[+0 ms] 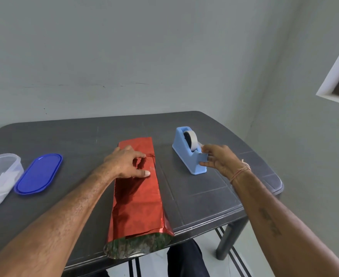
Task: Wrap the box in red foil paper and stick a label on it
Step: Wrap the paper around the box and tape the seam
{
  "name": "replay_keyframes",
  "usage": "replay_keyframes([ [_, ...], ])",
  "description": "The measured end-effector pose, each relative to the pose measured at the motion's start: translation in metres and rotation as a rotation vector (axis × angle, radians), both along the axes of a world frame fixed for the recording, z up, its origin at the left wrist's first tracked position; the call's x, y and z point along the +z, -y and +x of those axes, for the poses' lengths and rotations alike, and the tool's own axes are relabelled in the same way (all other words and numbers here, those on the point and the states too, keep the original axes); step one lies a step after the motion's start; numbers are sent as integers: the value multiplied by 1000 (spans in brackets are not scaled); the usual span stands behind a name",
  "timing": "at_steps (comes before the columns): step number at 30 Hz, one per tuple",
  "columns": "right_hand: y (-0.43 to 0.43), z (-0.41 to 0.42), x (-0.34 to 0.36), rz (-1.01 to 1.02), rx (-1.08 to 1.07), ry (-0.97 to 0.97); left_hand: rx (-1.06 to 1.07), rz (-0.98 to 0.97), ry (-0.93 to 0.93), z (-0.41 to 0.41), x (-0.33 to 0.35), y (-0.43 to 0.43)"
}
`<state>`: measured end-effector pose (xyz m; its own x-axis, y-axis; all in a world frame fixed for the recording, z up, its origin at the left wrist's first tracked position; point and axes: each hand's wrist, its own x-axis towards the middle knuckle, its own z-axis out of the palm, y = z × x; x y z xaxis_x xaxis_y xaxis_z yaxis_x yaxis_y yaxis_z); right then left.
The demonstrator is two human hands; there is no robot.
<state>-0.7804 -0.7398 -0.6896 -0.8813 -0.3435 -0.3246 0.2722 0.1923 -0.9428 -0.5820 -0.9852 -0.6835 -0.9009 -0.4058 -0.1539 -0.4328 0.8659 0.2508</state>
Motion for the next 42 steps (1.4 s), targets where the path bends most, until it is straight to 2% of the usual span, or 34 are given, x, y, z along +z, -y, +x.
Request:
replay_keyframes([
  [5,-7,7,-18,-75,-37,-32,-1,5,-4,1,1,-2],
  [13,-19,18,-48,-48,-83,-54,-16,17,2,1,5,1],
  [21,-16,22,-61,-103,-101,-157,-36,40,3,-7,8,13],
  [27,-1,17,-74,-52,-215,-209,-31,7,-10,-12,4,15],
  [31,-3,23,-81,167,-258,-278,-24,17,-12,-12,3,15],
  [34,-15,37,-82,180,-277,-290,-32,22,-3,-12,2,10],
  [38,-19,59,-83,47,-189,-316,-35,6,17,-12,6,5],
  [42,3,74,-59,-56,171,-367,-40,86,50,-12,8,15],
])
